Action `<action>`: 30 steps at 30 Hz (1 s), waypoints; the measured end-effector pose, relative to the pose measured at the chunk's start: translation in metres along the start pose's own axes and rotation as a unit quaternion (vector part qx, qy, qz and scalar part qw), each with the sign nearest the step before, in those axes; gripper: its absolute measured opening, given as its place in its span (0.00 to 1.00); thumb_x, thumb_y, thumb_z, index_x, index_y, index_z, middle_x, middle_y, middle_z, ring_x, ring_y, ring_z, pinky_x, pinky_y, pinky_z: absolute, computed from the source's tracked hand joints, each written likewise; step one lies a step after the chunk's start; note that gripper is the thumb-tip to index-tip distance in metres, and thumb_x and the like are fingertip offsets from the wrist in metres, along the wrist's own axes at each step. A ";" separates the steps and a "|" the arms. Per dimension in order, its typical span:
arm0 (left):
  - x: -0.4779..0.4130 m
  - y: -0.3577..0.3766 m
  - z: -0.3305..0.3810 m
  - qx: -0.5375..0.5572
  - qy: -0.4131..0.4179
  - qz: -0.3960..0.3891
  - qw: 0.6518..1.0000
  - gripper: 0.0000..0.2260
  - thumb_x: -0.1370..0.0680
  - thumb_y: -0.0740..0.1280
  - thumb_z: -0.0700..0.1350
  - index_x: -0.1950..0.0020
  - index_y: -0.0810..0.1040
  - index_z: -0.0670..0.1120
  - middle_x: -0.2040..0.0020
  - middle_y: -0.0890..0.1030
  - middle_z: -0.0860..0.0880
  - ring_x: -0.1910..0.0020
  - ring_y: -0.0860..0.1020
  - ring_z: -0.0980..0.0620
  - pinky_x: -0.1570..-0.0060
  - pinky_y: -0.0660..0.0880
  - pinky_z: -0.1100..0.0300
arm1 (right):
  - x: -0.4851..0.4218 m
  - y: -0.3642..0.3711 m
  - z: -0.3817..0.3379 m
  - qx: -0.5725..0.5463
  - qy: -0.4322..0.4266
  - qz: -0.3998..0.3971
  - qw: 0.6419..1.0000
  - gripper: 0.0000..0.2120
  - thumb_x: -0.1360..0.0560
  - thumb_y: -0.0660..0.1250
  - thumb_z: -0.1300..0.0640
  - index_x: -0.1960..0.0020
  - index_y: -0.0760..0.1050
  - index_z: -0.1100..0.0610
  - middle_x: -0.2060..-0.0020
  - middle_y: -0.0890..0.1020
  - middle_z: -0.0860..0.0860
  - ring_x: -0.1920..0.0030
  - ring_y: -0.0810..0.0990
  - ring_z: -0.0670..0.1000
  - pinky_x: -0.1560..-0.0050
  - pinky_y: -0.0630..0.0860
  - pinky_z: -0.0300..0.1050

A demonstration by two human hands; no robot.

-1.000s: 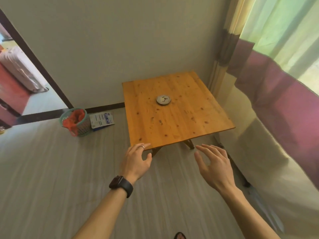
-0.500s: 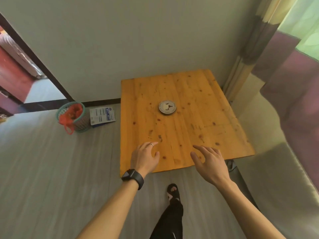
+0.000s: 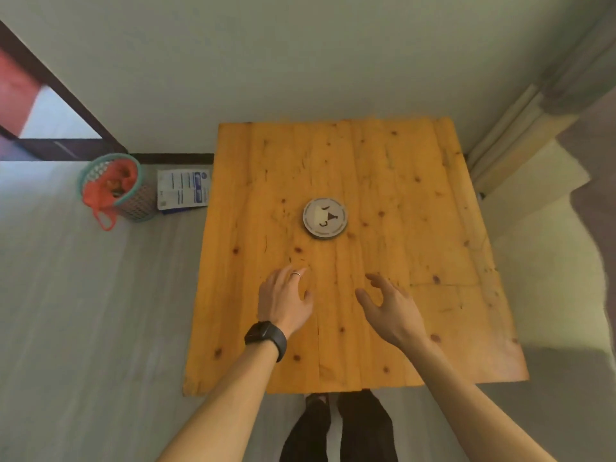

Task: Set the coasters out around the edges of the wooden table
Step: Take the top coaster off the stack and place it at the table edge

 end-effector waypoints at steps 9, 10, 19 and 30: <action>-0.067 0.063 -0.049 -0.051 -0.043 -0.012 0.998 0.27 0.21 0.58 0.60 0.23 0.59 0.58 0.20 0.55 0.50 0.23 0.52 0.45 0.27 0.57 0.41 | -0.149 0.048 0.004 -0.039 0.017 -0.027 0.999 0.31 0.23 0.57 0.34 0.27 0.64 0.51 0.32 0.74 0.51 0.39 0.77 0.56 0.46 0.78 0.54; -0.073 0.070 -0.054 -0.057 -0.044 -0.008 0.997 0.28 0.22 0.56 0.62 0.23 0.56 0.60 0.20 0.52 0.50 0.22 0.49 0.45 0.27 0.55 0.38 | -0.163 0.051 0.004 -0.043 0.019 -0.018 0.999 0.32 0.24 0.57 0.34 0.27 0.64 0.52 0.32 0.74 0.51 0.39 0.77 0.56 0.46 0.77 0.55; -0.084 0.113 -0.085 -0.129 -0.069 -0.007 0.989 0.32 0.25 0.40 0.73 0.24 0.34 0.64 0.22 0.32 0.54 0.24 0.32 0.45 0.31 0.36 0.30 | -0.229 0.059 -0.015 -0.006 0.078 0.051 0.996 0.37 0.27 0.62 0.32 0.27 0.62 0.52 0.33 0.67 0.53 0.38 0.74 0.59 0.49 0.77 0.56; -0.088 0.113 -0.087 -0.107 -0.080 -0.075 0.988 0.33 0.27 0.38 0.75 0.27 0.30 0.67 0.25 0.26 0.56 0.25 0.28 0.47 0.31 0.35 0.31 | -0.213 0.046 -0.050 -0.003 -0.041 0.146 0.988 0.12 0.22 0.62 0.56 0.40 0.67 0.54 0.46 0.77 0.51 0.48 0.75 0.58 0.52 0.75 0.56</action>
Point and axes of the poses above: each hand's wrist, its own x-axis away from the middle knuckle, its own y-axis out of the palm, z = x × y, the point moved 8 cm from there along -x, towards the middle knuckle
